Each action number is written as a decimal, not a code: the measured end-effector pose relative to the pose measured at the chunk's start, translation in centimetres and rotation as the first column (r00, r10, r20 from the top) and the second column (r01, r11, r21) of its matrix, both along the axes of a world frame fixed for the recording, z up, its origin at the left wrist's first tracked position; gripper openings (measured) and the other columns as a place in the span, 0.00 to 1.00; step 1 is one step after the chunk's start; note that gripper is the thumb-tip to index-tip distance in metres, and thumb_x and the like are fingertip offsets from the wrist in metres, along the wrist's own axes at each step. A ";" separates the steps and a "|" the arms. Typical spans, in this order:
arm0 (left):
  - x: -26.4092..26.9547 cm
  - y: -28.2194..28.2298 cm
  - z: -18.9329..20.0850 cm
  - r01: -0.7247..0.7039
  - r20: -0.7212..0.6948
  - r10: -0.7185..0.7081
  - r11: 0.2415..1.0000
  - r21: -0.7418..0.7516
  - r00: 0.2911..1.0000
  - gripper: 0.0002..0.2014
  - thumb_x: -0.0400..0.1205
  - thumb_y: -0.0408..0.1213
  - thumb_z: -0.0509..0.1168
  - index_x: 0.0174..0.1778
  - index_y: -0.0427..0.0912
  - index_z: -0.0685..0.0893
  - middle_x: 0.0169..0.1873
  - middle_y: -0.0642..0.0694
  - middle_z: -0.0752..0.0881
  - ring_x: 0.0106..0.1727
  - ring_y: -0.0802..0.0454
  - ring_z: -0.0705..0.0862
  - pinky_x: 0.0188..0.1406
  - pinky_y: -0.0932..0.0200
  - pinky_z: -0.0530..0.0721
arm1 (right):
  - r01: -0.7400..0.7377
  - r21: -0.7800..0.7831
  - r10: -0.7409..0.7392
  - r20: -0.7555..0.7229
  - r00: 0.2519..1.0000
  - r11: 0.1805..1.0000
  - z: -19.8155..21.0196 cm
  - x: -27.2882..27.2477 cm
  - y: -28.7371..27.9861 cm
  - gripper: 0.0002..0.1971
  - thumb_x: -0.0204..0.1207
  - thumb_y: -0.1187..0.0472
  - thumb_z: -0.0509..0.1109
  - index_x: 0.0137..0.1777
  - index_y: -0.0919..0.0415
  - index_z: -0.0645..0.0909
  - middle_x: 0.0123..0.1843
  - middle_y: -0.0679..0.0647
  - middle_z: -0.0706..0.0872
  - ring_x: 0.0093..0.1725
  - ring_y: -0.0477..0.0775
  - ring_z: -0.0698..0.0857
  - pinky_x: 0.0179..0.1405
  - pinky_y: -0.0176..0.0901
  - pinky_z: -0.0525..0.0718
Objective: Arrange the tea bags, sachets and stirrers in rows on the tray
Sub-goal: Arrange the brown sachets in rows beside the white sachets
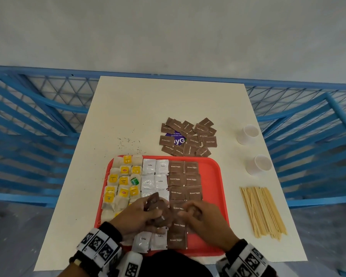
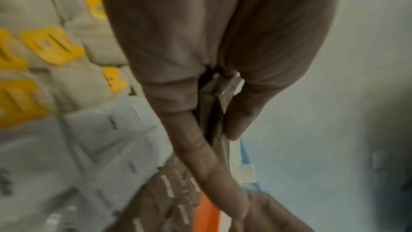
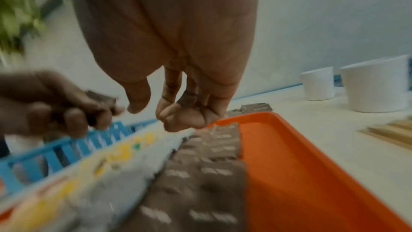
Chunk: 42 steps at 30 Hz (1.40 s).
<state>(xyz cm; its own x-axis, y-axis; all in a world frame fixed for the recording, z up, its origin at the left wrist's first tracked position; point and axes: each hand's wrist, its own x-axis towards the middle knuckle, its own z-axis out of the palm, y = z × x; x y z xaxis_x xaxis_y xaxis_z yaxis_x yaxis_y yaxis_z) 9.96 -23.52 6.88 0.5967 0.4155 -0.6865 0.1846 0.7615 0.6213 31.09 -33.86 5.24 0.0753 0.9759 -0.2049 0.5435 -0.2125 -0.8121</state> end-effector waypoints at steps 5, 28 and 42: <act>2.7 0.2 1.7 0.041 0.015 -0.044 0.987 0.154 0.999 0.04 0.87 0.33 0.63 0.55 0.38 0.78 0.37 0.39 0.87 0.35 0.42 0.89 0.35 0.47 0.92 | 0.013 -0.067 -0.024 -0.171 0.985 0.998 1.9 -0.9 2.1 0.20 0.67 0.43 0.80 0.33 0.61 0.81 0.29 0.55 0.85 0.28 0.41 0.78 0.31 0.44 0.77; 4.1 1.5 2.5 0.188 0.006 -0.211 0.884 0.428 0.977 0.14 0.85 0.43 0.67 0.41 0.35 0.84 0.32 0.34 0.83 0.26 0.43 0.80 0.17 0.62 0.71 | 0.037 -0.125 -0.086 -0.418 0.904 0.991 5.1 4.3 2.4 0.11 0.71 0.53 0.79 0.50 0.58 0.88 0.46 0.54 0.92 0.42 0.49 0.88 0.40 0.33 0.82; 2.8 -0.8 -2.9 0.688 -0.492 -0.488 0.589 0.424 0.721 0.12 0.85 0.43 0.66 0.47 0.36 0.87 0.34 0.45 0.89 0.24 0.54 0.85 0.17 0.67 0.76 | -0.218 -0.358 0.231 -0.008 0.973 0.908 -3.7 4.7 -1.7 0.18 0.76 0.75 0.61 0.39 0.51 0.85 0.32 0.44 0.87 0.31 0.38 0.88 0.36 0.33 0.84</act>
<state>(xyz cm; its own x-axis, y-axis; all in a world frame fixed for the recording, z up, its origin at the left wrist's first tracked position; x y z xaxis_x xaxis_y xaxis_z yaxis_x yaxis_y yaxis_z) 12.74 -24.30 3.99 0.6594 0.3959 -0.6391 0.7082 -0.0419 0.7047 35.75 -35.56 1.49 -0.1239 0.8317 -0.5412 0.6366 -0.3517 -0.6863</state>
